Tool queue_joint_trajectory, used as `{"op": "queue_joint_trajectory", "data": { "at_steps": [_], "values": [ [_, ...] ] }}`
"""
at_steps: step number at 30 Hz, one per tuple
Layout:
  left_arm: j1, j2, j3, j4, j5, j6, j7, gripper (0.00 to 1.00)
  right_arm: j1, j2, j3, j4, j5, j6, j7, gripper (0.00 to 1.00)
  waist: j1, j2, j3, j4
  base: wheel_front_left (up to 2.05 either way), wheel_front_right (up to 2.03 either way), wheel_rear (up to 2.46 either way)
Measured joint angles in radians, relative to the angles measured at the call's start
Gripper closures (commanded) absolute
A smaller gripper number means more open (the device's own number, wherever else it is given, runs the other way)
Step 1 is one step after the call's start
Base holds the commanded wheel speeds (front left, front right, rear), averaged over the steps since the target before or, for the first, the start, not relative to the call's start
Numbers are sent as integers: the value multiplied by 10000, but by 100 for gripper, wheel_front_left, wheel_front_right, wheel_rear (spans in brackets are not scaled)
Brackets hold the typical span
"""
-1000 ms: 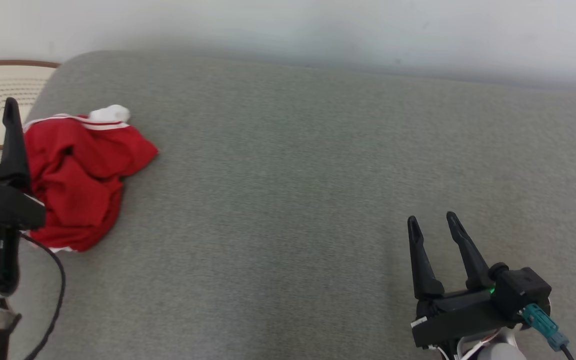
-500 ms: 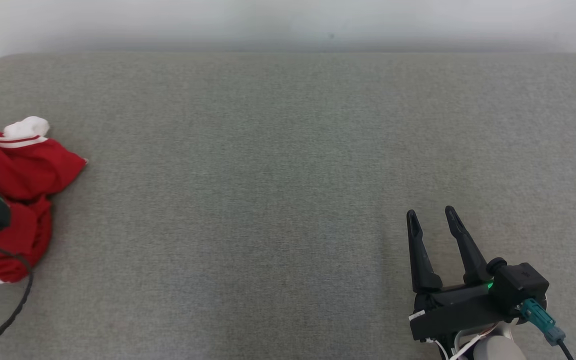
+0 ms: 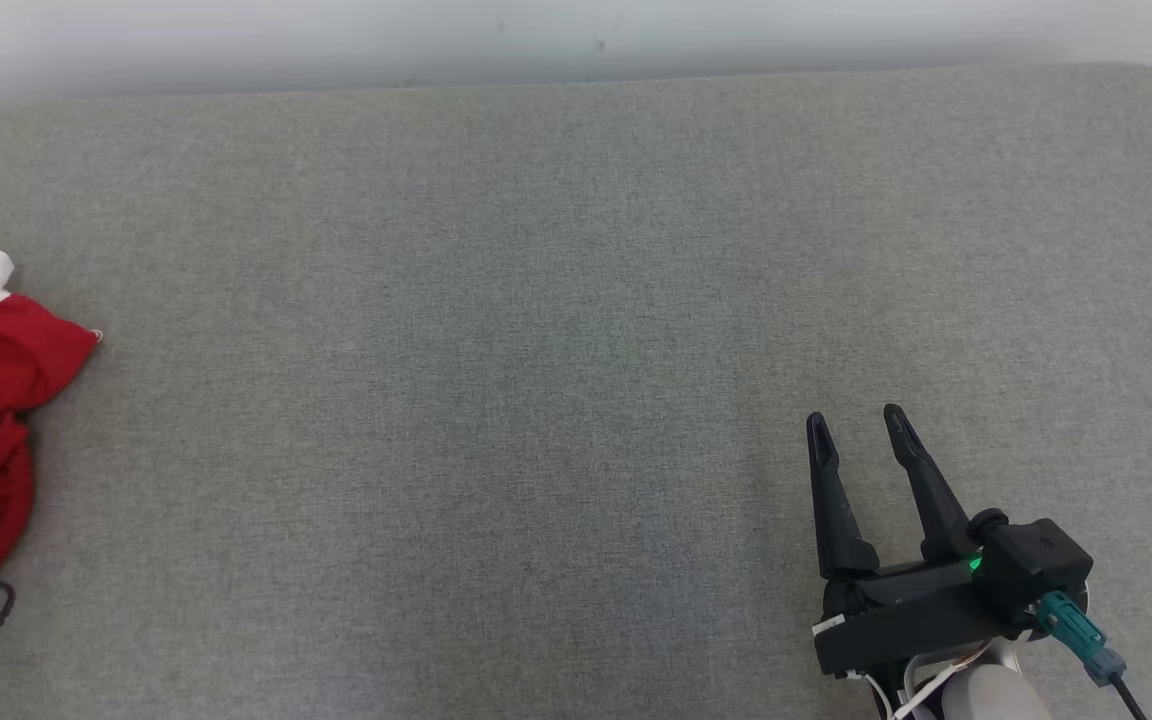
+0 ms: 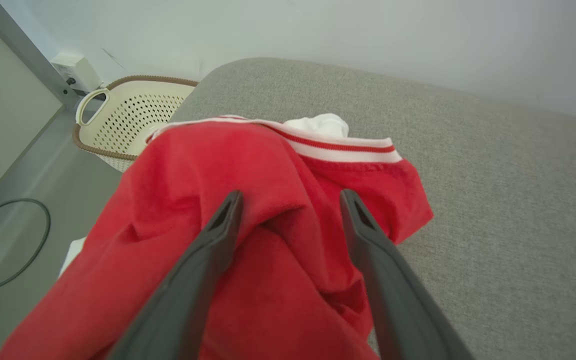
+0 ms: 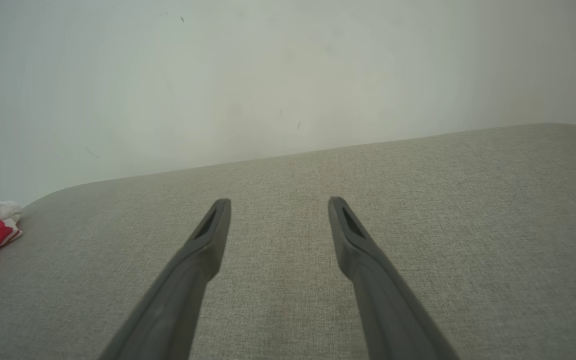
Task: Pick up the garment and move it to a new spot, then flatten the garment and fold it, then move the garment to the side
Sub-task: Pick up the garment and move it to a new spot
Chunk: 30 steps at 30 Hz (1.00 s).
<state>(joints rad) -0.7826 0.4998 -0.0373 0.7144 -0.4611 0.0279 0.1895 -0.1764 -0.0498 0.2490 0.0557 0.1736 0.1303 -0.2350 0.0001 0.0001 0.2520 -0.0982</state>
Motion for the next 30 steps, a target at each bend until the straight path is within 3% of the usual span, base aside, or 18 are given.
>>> {"op": "queue_joint_trajectory", "data": {
  "at_steps": [5,6,7,8,9,19,30],
  "values": [
    [-57,-12,-82,610,-6,102,167,0,-4,0,40,8,0,0,2,0,0,0,14,-104,0,0,0],
    [-79,-4,-119,719,13,104,234,21,-6,0,42,12,0,0,2,0,0,0,7,-117,0,0,0],
    [-106,2,-138,851,27,105,259,55,-9,0,46,17,0,0,4,0,0,0,-1,-129,0,0,0],
    [-139,4,-157,947,27,111,299,55,-12,0,56,17,0,0,6,0,-1,0,-12,-141,0,0,0],
    [-160,13,-228,1007,54,113,314,100,-13,0,63,17,0,0,15,0,0,0,-25,-153,0,0,0],
    [-325,111,-489,1081,295,-90,-888,100,92,0,-23,50,-40,0,75,0,0,0,-310,-54,0,0,0],
    [-1232,-40,-1032,-288,646,-437,-1697,100,414,0,-59,46,-31,0,115,0,-1,-1,-939,473,0,0,0]
  ]
}}
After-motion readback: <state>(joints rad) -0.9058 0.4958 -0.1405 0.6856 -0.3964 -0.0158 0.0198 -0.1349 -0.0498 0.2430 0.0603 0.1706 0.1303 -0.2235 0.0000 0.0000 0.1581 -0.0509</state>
